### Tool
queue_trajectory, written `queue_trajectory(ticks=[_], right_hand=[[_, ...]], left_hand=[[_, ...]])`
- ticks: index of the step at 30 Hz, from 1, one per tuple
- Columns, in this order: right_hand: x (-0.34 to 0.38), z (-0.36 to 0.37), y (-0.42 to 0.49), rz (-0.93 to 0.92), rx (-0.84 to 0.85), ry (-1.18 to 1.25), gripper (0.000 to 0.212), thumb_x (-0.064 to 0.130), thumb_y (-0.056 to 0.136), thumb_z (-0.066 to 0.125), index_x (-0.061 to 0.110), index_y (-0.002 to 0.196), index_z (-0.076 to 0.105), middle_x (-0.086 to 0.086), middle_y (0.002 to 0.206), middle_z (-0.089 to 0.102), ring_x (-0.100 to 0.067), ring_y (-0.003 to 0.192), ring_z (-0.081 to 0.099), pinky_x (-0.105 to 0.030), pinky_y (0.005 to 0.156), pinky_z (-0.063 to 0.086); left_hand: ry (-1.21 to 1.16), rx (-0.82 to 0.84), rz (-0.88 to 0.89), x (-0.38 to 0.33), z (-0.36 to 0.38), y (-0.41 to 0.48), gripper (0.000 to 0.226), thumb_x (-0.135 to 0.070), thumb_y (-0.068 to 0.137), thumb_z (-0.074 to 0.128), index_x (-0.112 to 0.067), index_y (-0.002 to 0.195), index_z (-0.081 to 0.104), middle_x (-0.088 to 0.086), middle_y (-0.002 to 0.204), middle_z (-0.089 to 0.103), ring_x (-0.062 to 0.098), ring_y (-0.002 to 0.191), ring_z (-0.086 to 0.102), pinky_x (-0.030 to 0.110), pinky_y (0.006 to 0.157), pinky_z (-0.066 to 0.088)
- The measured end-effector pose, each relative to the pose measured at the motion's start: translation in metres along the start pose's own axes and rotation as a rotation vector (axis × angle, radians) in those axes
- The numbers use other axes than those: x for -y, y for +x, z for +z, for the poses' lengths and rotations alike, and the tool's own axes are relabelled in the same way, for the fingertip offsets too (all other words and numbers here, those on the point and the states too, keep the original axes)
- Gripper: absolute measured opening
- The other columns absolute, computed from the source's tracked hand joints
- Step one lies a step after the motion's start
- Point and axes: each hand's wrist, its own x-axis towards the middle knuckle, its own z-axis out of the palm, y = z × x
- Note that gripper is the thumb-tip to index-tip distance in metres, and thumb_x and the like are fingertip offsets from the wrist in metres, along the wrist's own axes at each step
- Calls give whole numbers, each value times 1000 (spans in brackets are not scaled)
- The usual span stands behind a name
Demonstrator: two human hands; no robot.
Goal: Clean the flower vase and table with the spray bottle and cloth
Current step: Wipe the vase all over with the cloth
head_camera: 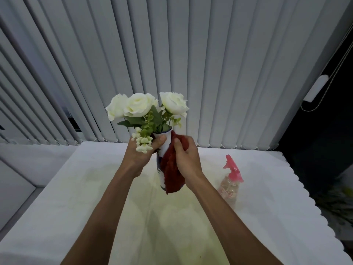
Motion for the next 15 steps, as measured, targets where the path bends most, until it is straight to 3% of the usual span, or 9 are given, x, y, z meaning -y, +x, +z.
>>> queue_trajectory(ticks=[3,5,9,10,12,14,15], right_hand=[[-7,4,-4,-48,-28,14,12,32,103,59,27,113,63,16,101,67,-8,97,66,-34,96,55],[-3,10,-9,-116,-47,45,12,31,104,58,29,115,62,23,99,64,4,94,62,-23,89,52],[6,14,-10,-163,-90,-6,19,29,109,45,24,125,55,25,93,60,8,85,58,-12,72,44],[6,12,-7,-150,-92,-36,20,29,110,43,22,125,55,22,93,61,6,85,59,-14,71,44],[5,8,2,-72,-63,-92,23,30,109,43,19,125,55,9,101,65,-12,94,64,-26,81,49],[3,5,6,38,-17,-105,24,31,107,46,19,123,58,-1,116,69,-22,109,65,-39,96,53],[3,4,6,67,-6,-81,23,31,106,48,20,121,60,-3,119,69,-24,112,65,-43,100,54]], left_hand=[[31,-57,1,3,1,-3,44,-31,69,85,-17,110,74,9,112,77,30,108,72,53,96,57],[78,-67,14,5,4,-5,29,-31,72,86,-24,100,79,6,106,79,28,107,72,55,97,56],[208,-61,19,5,9,-10,11,-29,75,86,-27,84,81,-3,89,80,26,97,74,58,90,57],[214,-49,9,6,10,-11,8,-26,73,84,-29,77,78,-8,78,79,30,92,73,61,88,57],[181,-62,-15,5,9,-14,23,-15,77,74,-36,66,70,-18,59,70,27,86,65,57,89,57],[160,-49,-14,10,5,-12,26,-7,81,78,-33,81,75,-16,72,75,15,86,68,38,85,59],[168,-51,0,12,3,-10,20,-7,81,81,-22,92,77,-2,86,79,12,87,70,36,82,61]])
